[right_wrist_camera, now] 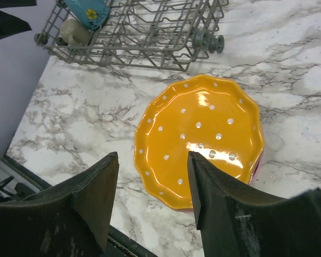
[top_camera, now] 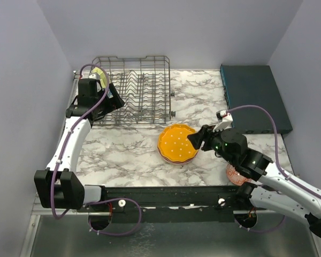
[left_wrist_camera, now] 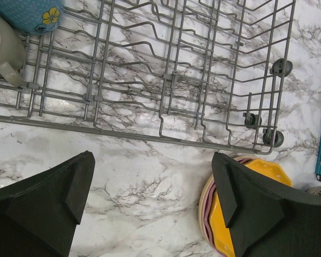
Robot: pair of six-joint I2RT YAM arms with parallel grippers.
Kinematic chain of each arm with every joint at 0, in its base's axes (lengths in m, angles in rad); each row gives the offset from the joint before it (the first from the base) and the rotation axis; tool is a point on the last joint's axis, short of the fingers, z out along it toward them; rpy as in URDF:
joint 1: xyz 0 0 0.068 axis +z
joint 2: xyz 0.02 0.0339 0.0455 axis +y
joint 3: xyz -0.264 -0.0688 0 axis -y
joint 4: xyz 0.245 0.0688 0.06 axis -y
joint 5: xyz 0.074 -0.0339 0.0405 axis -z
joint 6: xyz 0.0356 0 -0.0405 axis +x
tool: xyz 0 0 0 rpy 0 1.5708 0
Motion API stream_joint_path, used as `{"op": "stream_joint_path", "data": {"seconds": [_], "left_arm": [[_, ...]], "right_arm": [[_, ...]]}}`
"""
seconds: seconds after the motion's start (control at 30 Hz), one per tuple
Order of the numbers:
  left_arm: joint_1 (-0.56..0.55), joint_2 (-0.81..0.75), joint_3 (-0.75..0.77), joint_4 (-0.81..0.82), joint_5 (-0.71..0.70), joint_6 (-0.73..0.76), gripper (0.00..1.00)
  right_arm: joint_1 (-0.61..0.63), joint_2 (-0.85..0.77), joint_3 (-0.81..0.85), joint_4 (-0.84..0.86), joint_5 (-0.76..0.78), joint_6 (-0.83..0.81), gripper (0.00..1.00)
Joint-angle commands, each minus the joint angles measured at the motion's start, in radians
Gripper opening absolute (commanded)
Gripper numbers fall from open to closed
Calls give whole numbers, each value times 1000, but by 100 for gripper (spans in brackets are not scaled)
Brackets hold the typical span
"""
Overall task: Load the mixed dishes into the dish rack
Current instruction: Move the dish rack to the center of the board.
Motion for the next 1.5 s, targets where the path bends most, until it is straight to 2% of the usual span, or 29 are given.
{"op": "stream_joint_path", "data": {"seconds": [0.0, 0.23, 0.5, 0.93, 1.47], "left_arm": [[1, -38, -18, 13, 37, 15, 99], [2, -49, -62, 42, 94, -55, 99], [0, -148, -200, 116, 91, -86, 99], [-18, -235, -338, 167, 201, -77, 98], [-46, -347, -360, 176, 151, -92, 99]], "right_arm": [[-2, 28, 82, -164, 105, -30, 61], [-2, 77, 175, -231, 189, -68, 62], [-2, 308, 369, -309, 233, -148, 64], [-32, 747, 659, -234, 206, -208, 64], [-141, 1067, 907, -193, 207, -201, 63]]}}
